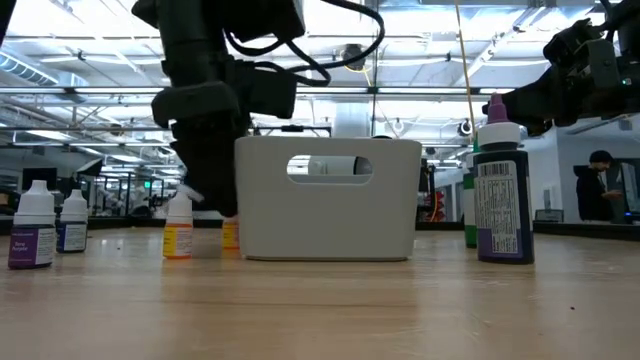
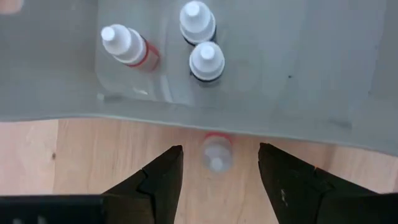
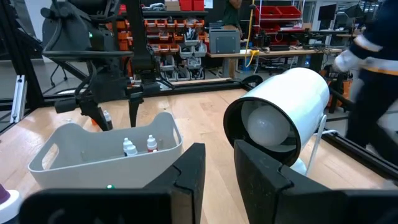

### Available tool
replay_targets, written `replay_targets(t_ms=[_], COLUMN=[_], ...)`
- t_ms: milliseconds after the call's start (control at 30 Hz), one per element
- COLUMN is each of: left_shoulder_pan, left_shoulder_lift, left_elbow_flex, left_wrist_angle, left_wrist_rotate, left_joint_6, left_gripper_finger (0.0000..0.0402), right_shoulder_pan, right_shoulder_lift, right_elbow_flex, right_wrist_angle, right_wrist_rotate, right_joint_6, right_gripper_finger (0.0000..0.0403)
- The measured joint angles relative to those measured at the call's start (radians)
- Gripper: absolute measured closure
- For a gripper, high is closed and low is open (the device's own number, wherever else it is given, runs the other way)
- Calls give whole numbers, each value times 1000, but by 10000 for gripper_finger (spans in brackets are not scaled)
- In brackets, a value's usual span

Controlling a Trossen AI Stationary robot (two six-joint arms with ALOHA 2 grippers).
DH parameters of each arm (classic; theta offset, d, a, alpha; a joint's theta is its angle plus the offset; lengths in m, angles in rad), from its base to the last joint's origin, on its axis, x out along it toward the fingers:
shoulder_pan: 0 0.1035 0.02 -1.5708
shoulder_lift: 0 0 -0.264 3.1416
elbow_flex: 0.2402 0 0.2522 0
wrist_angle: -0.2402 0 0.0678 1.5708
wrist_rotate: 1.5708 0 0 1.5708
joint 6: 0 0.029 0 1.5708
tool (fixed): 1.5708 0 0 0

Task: Pick & Place food coloring
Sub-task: Put the top small orange food coloring bottle into the gray bin

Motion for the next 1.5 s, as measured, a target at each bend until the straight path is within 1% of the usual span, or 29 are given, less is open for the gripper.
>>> replay_targets(t_ms=[233,700,833,1400,1500], left_shoulder_pan=[0,1,1,1,1], left_shoulder_lift=[0,0,0,0,0], left_elbow_flex=[-19,-20,-20,-20,-20], left_wrist_angle=[43,39,38,38,38], left_wrist_rotate=[-1,0,25,23,23], left_joint_6=[2,8,23,29,29], left_gripper_finger=[190,190,190,190,202], right_shoulder_pan=[0,0,0,0,0], right_shoulder_lift=[0,0,0,0,0], right_elbow_flex=[0,0,0,0,0], right_wrist_angle=[0,0,0,0,0], right_wrist_rotate=[0,0,0,0,0], right_joint_6=[0,0,0,0,0], right_gripper_finger=[325,325,325,325,325])
